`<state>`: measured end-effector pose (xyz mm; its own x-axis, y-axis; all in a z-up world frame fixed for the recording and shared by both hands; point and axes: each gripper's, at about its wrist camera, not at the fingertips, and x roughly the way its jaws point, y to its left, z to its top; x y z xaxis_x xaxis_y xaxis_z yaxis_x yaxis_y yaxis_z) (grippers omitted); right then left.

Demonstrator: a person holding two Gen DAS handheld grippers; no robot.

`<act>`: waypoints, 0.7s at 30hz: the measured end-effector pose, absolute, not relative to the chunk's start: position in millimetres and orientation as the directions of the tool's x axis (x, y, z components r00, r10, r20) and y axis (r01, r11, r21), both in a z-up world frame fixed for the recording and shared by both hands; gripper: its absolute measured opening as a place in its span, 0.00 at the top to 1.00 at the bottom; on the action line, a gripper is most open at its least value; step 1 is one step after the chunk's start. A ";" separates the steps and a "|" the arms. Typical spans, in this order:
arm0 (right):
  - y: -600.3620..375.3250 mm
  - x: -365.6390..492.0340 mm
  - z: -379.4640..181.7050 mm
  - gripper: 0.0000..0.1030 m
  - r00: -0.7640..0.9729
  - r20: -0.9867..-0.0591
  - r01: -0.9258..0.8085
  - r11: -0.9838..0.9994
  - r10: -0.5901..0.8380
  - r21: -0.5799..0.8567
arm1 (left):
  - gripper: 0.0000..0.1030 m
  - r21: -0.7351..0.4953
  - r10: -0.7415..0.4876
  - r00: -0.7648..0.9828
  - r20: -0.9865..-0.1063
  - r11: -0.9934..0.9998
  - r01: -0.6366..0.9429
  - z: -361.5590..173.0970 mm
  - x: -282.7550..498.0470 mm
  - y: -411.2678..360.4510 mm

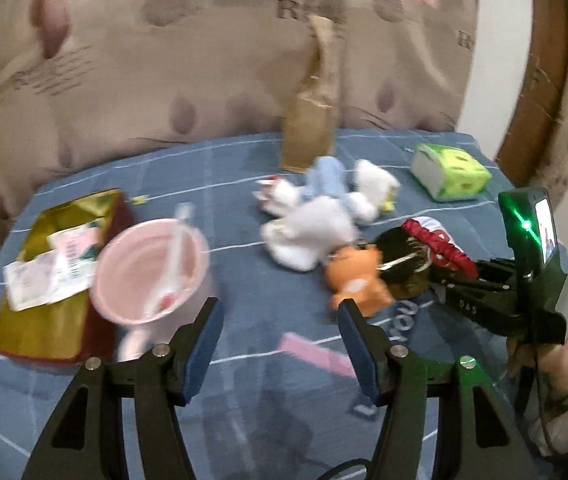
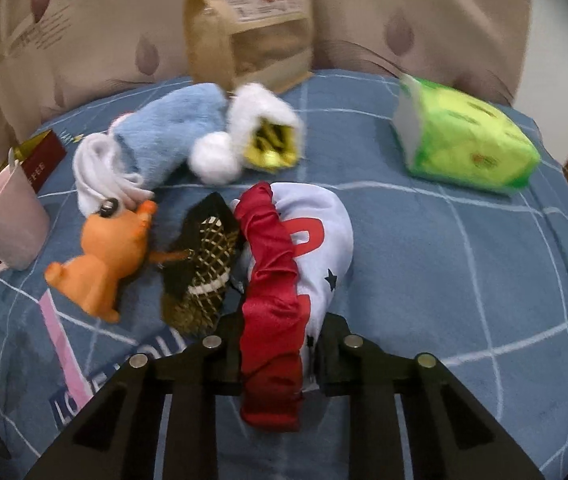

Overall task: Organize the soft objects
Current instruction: 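Grasp the orange toy figure with the left gripper while the right gripper grasps the red-white scrunchie cloth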

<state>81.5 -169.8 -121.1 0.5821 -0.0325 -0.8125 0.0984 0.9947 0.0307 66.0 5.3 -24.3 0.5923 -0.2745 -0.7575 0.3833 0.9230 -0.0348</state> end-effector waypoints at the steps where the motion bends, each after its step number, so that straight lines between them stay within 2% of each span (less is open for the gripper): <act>1: -173.7 76.1 -121.0 0.79 0.580 -0.813 0.112 0.993 -0.045 0.025 | 0.41 -0.040 -0.284 0.580 -0.763 0.917 0.397 -26.8 69.0 -4.7; 6: -192.3 64.5 -123.6 0.79 0.578 -0.815 0.171 0.983 -0.045 0.067 | 0.41 -0.069 -0.321 0.516 -0.794 0.891 0.449 -40.5 82.1 -37.1; 12: -186.9 68.4 -125.5 0.78 0.581 -0.812 0.160 0.985 -0.046 0.059 | 0.41 -0.075 -0.319 0.465 -0.826 0.880 0.470 -56.6 98.8 -68.2; 21: -183.6 68.2 -126.2 0.76 0.585 -0.810 0.149 0.987 -0.038 0.061 | 0.41 -0.030 -0.220 0.394 -0.892 0.900 0.435 -92.9 130.6 -89.7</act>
